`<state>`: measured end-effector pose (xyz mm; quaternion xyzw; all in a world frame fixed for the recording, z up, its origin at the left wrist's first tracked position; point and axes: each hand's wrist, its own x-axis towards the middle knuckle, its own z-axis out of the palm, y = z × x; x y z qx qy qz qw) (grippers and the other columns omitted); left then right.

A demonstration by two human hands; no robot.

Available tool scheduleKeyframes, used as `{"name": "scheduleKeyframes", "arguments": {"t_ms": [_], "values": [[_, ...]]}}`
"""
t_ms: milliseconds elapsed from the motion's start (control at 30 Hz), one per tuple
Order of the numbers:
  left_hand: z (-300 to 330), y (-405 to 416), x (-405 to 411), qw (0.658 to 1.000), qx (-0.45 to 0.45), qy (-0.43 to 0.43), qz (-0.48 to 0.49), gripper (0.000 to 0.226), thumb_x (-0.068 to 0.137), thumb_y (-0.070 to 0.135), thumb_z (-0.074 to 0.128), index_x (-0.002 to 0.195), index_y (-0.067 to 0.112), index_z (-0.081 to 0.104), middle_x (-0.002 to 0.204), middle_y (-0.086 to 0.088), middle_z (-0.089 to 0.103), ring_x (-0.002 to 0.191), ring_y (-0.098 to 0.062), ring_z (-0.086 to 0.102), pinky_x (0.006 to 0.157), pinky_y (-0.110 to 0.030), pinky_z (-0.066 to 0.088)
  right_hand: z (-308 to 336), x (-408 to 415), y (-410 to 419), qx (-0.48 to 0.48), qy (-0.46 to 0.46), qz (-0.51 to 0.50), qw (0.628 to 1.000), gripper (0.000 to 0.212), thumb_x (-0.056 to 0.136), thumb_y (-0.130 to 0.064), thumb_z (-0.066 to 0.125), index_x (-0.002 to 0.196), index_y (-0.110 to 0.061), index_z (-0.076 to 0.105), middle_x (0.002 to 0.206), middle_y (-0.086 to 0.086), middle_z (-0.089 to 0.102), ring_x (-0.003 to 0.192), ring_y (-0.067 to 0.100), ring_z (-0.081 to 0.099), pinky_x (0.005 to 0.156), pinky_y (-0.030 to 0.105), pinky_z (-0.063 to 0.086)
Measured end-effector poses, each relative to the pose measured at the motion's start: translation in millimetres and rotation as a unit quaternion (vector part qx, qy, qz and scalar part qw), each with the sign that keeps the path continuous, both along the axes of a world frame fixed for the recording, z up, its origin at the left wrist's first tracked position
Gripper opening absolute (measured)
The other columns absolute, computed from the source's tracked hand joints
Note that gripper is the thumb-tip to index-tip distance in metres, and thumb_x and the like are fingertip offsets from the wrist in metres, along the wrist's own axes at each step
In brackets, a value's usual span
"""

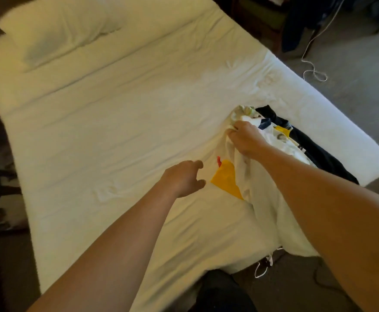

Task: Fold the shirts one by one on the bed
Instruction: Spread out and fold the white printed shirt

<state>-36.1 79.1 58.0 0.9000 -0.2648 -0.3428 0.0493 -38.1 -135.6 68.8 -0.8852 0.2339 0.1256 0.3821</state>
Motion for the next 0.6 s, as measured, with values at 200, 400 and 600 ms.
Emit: {"name": "scheduleKeyframes", "arguments": {"t_ms": [200,400,600], "values": [[42,88,-62,0.993,-0.095,-0.033,0.065,0.099,0.079,0.065,0.073,0.156,0.029,0.022,0.147,-0.003,0.045,0.131,-0.026,0.05,0.099,-0.043,0.048,72,-3,108,-0.013,0.029,0.142,0.989,0.026,0.102,-0.02,0.049,0.103,0.002,0.063,0.102,0.017,0.061,0.089,0.028,0.053,0.059,0.03,0.032],[76,175,-115,0.968,-0.118,-0.181,0.131,0.088,0.081,0.059,0.073,0.152,0.028,0.032,0.145,-0.003,0.043,0.127,-0.028,0.049,0.099,-0.042,0.046,132,-30,218,0.033,-0.028,0.143,0.989,0.015,0.093,-0.013,0.05,0.084,-0.004,0.058,0.073,0.005,0.048,0.065,0.02,0.043,0.055,0.027,0.034],[124,263,-135,0.912,-0.24,-0.23,0.24,0.024,0.09,0.021,0.056,0.11,0.015,0.067,0.117,-0.001,0.063,0.102,-0.026,0.057,0.082,-0.039,0.048,170,-55,315,0.045,-0.077,0.189,0.978,0.015,0.094,-0.012,0.049,0.081,-0.007,0.054,0.074,0.004,0.043,0.065,0.017,0.037,0.055,0.029,0.032]]}}
